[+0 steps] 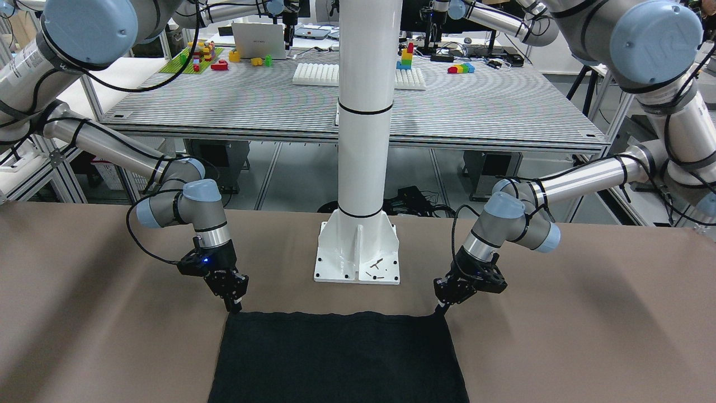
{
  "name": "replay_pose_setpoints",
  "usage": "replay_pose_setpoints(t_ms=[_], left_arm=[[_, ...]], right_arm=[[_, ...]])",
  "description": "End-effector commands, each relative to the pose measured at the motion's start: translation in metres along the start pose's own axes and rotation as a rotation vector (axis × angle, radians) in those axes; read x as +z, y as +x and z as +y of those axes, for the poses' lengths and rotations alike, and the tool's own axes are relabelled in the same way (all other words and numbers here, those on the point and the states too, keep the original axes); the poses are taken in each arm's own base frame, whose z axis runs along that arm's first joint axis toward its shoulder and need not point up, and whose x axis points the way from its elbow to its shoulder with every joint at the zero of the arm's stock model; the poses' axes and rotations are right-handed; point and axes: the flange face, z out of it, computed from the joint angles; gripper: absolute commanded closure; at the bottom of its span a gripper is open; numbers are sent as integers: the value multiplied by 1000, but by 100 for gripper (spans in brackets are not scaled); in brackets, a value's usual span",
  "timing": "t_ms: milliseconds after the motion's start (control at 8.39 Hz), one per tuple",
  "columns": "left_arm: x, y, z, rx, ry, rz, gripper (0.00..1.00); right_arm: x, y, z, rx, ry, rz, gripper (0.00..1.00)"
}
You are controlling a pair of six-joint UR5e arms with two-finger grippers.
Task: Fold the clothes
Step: 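Move both grippers to the hem corners nearest the robot, then grasp the hem corners with the left and right grippers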
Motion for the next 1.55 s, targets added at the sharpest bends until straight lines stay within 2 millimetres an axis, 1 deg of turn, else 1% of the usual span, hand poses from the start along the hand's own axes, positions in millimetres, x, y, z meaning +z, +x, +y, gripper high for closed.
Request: replay_pose_setpoints(t_ms=[0,119,238,358,477,596,715,835,954,1073,1192,1312,1431], left_arm=[[-5,4,-1,-2,3,10,100],[-21,18,-2,-9,-9,47,100],[-34,22,-4,-13,-12,60,100],[-44,26,-6,-13,-13,71,100],[-53,32,-17,-20,0,88,100],[-65,41,-28,-27,-14,106,100],[-80,49,-51,-42,-30,113,100],[-100,61,-76,-60,-59,90,100],[-119,72,-106,-63,-70,62,100],[-131,85,-132,-17,-82,64,100],[-143,92,-154,27,-94,51,100],[-154,99,-173,48,-115,36,100],[-162,103,-180,90,-191,23,100]], right_arm=[[4,-4,2,4,0,-5,100],[3,-6,0,6,4,-9,100],[0,-9,-4,5,7,-16,100],[-5,-16,-11,-31,15,-28,100],[-18,-27,-23,-64,26,-53,100],[-33,-43,-35,-97,38,-87,100],[-52,-60,-42,-134,42,-127,100],[-74,-78,-45,-197,44,-141,100],[-94,-101,-62,-258,45,-130,100],[-106,-122,-97,-283,26,-131,100],[-110,-134,-128,-298,-16,-118,100],[-118,-140,-150,-338,-43,-98,100],[-122,-134,-152,-359,-107,-82,100]])
